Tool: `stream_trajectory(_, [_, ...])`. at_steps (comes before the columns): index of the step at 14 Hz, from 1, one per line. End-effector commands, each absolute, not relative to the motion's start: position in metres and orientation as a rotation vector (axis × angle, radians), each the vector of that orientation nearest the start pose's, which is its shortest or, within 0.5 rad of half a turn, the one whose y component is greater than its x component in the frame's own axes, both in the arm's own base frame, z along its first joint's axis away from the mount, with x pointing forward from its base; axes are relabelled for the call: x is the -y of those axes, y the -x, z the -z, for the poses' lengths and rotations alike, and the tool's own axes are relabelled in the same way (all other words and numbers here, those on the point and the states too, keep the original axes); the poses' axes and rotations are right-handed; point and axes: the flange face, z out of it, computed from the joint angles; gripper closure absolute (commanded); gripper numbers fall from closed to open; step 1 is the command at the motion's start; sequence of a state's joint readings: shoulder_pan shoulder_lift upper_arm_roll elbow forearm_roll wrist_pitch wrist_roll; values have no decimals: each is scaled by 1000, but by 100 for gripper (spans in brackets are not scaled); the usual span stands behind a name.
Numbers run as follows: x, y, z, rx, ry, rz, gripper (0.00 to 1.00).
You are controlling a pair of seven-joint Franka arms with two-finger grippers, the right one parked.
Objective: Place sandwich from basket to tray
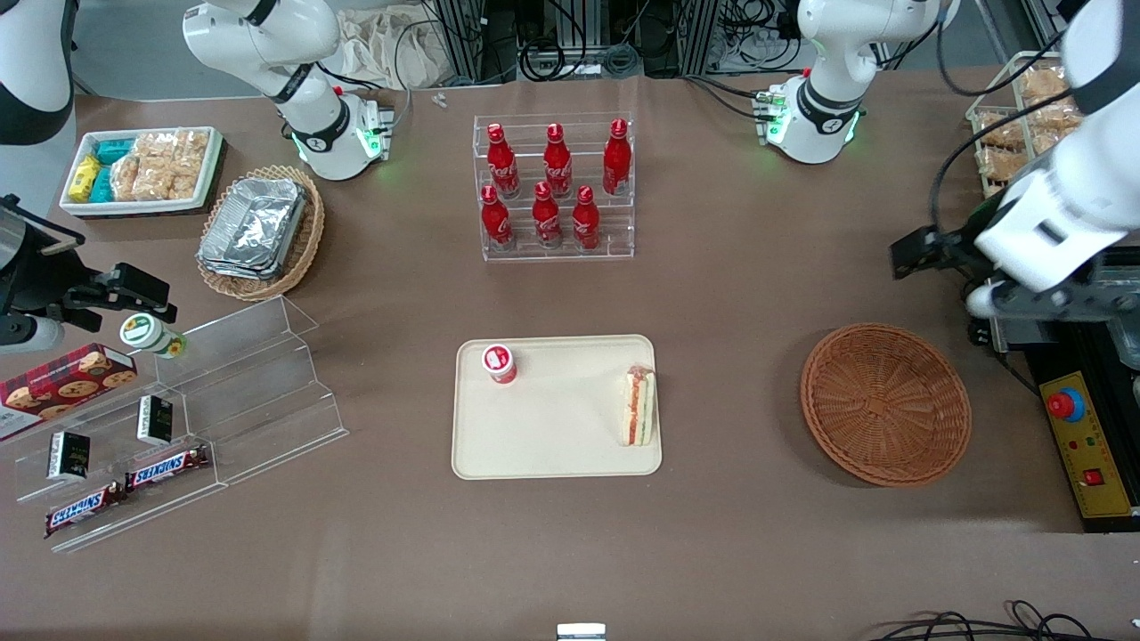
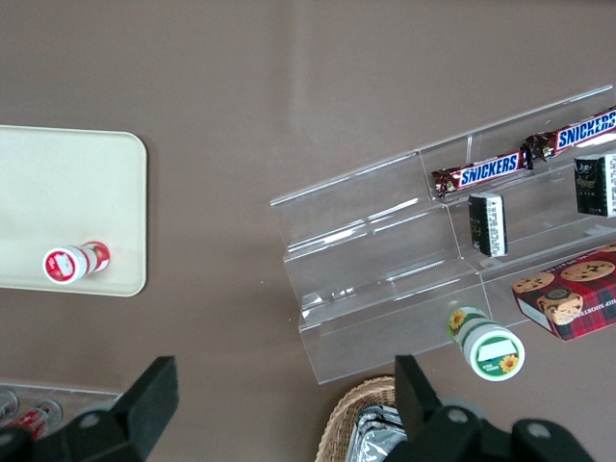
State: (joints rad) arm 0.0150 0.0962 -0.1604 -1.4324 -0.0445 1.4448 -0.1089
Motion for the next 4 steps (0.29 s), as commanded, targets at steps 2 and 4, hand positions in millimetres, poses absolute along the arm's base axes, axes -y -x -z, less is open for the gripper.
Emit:
stream_trajectory(2, [85,-546,-631,-33,3187,-151,0])
stream_trajectory(4, [82,-549,-634,-27,3153,-127,0])
